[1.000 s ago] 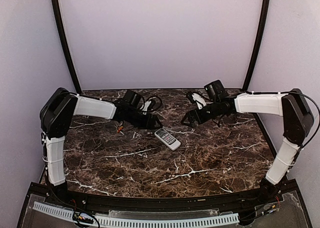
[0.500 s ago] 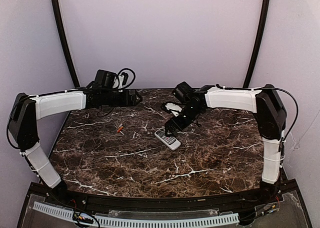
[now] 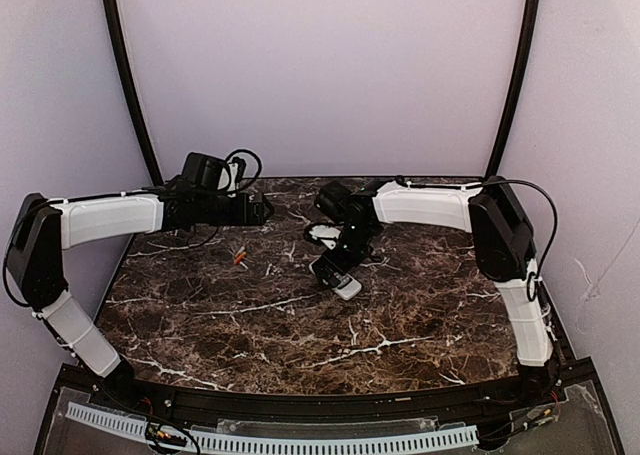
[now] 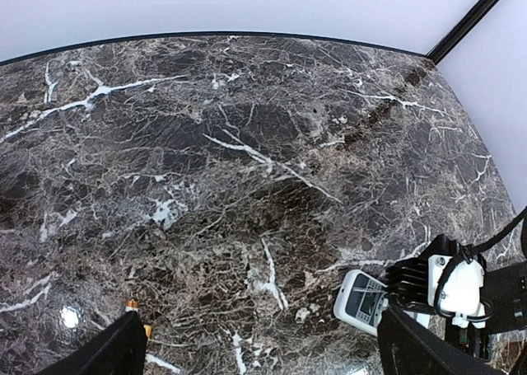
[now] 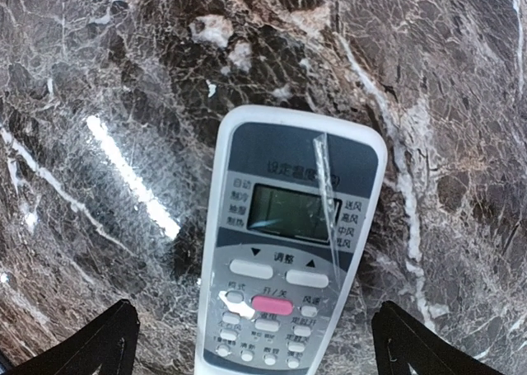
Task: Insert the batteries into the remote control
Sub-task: Pick up the remote control from the center of the board.
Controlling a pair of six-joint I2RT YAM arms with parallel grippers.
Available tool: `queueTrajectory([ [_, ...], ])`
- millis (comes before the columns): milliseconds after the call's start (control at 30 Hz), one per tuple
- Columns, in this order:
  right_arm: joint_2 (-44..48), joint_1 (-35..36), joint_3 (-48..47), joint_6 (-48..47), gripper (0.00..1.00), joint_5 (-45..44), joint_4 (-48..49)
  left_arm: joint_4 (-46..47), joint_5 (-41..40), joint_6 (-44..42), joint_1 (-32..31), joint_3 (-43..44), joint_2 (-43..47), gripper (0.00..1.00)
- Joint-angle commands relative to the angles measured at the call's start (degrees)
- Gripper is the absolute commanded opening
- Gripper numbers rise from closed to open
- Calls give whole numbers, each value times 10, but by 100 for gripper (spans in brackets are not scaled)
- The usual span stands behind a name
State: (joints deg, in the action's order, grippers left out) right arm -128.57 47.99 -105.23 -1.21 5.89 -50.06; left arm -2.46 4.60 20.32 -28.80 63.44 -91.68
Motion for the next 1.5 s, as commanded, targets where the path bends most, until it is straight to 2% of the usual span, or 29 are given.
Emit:
queueTrajectory([
  [0,-34,7,-37,5,99,-25,-37,14,-17,-2,-2,-24,34,99],
  [100,-46,9,-48,5,96,-26,-42,19,-22,-3,-2,-30,40,99],
  [200,-49,10,-49,4,89,-21,-42,21,-31,-3,-2,-31,40,99],
  [467,-59,9,-50,2,58,-19,-38,18,-48,1,-2,-29,39,99],
  [633,-12,-4,-20,-1,51,38,12,71,-39,0,-1,-53,54,99],
  [867,131,-50,80,9,43,155,171,195,40,-1,2,-129,114,98],
  [967,194,-74,128,11,40,189,239,277,96,3,5,-158,133,99],
  [1100,275,-107,196,77,40,242,368,348,152,18,-7,-174,124,99],
  [1200,322,-131,261,144,40,316,500,366,176,5,-27,-162,107,99],
  [1367,352,-148,332,236,38,418,689,453,307,35,-59,-141,49,97],
  [1467,355,-148,358,281,37,456,773,498,354,47,-79,-128,28,98],
])
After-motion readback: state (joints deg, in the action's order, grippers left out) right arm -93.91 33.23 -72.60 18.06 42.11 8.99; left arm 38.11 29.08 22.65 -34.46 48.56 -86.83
